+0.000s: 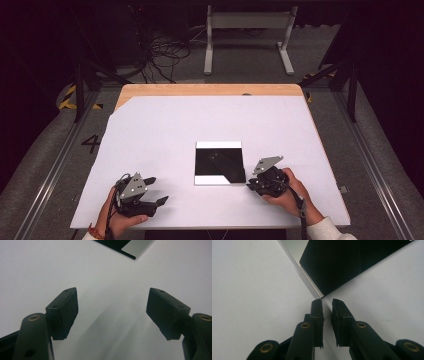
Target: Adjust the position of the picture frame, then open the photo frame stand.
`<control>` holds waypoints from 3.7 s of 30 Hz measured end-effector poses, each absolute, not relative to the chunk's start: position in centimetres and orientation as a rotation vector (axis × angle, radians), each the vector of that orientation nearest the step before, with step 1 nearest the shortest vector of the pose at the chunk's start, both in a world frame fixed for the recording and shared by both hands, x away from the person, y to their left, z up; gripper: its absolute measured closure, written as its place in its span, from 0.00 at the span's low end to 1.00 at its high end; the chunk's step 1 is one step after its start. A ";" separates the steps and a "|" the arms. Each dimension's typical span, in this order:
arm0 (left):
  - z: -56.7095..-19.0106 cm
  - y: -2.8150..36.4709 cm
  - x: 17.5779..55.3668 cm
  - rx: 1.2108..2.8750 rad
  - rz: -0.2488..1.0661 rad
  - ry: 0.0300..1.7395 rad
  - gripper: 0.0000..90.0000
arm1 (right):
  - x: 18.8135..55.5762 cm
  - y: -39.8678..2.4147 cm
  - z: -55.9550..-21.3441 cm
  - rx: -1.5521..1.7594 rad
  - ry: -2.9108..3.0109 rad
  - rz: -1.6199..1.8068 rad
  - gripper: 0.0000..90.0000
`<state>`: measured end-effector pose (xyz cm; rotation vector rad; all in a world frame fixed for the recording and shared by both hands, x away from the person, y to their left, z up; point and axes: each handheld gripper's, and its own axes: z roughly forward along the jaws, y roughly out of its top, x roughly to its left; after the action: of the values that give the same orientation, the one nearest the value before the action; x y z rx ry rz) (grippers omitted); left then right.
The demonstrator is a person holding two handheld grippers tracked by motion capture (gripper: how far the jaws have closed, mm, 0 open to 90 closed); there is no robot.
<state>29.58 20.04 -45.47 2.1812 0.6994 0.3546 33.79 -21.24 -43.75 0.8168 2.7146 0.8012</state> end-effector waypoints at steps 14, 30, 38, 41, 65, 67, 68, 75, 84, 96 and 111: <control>-45.7 20.2 30.0 2.179 0.338 0.712 0.28 | 34.7 -20.5 -43.7 0.821 2.743 0.807 0.90; -45.9 20.1 30.2 2.196 0.329 0.704 0.28 | 34.5 -20.8 -43.9 0.814 2.730 0.842 0.90; -46.0 20.0 30.4 2.198 0.322 0.708 0.28 | 34.5 -20.9 -44.0 0.813 2.732 0.849 0.90; -46.0 20.1 30.4 2.195 0.326 0.709 0.28 | 34.6 -21.0 -44.0 0.819 2.734 0.863 0.90; -46.0 19.9 30.5 2.207 0.331 0.709 0.26 | 34.8 -22.0 -43.7 0.868 2.699 1.061 0.86; -46.0 19.9 30.4 2.207 0.331 0.712 0.26 | 34.8 -22.0 -43.7 0.878 2.700 1.072 0.86; -45.9 19.8 30.3 2.213 0.333 0.707 0.26 | 34.9 -22.0 -43.8 0.890 2.697 1.093 0.83; -46.0 19.7 30.2 2.221 0.341 0.710 0.25 | 35.3 -22.2 -43.9 0.963 2.688 1.188 0.70; -46.1 19.4 30.2 2.245 0.355 0.720 0.25 | 37.0 -22.6 -45.0 1.226 2.648 1.433 0.53; -46.2 18.7 30.3 2.252 0.343 0.708 0.23 | 38.7 -22.6 -46.0 1.447 2.569 1.570 0.59; -45.9 15.3 32.8 2.213 0.271 0.671 0.23 | 38.9 -21.6 -46.1 1.427 2.568 1.584 0.53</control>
<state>32.77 15.34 -45.92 2.2131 0.6712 0.2707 38.87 -21.64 -46.09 1.4269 2.5678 1.5844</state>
